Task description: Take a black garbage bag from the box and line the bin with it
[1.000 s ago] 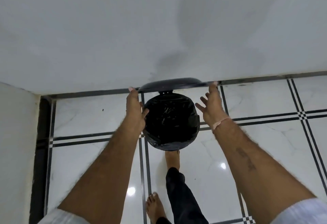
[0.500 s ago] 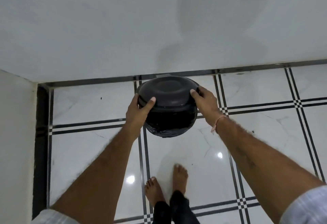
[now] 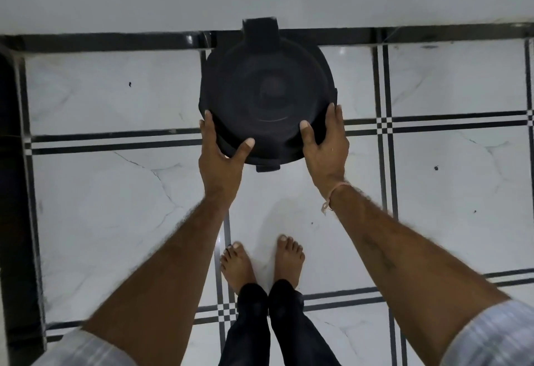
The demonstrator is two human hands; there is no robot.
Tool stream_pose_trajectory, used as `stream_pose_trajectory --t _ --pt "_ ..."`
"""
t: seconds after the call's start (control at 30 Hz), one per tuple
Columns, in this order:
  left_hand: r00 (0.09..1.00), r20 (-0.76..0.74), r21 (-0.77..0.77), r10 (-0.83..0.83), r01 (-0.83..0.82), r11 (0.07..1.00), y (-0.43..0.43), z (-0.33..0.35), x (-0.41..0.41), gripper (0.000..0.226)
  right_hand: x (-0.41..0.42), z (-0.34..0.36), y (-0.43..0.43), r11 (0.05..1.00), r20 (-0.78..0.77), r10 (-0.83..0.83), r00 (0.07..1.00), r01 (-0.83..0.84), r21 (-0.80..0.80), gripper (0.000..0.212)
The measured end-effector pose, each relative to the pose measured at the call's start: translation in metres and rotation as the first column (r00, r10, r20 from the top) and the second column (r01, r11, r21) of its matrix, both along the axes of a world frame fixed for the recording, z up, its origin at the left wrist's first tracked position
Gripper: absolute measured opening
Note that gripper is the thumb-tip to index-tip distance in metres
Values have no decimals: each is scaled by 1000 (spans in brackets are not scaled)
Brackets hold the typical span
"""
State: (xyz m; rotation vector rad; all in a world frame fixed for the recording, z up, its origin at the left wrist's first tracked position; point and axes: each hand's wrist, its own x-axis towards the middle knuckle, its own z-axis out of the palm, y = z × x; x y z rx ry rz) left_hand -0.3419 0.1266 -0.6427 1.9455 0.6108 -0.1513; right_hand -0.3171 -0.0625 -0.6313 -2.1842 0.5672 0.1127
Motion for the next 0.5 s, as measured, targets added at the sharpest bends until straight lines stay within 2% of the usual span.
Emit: stream_pose_trajectory --t 0.13,0.27,0.5 --pt "998 52 -8 42 -42 999 3 -6 -12 96 -20 -1 10 999 15 -49 999 49 25 74" --pt "1000 3 15 15 -15 1000 5 2 -19 99 -31 5 11 999 -36 -29 999 30 44 74" --pt "986 -122 58 -116 124 991 13 33 -14 104 -9 30 -12 990 -150 140 979 -140 16 77"
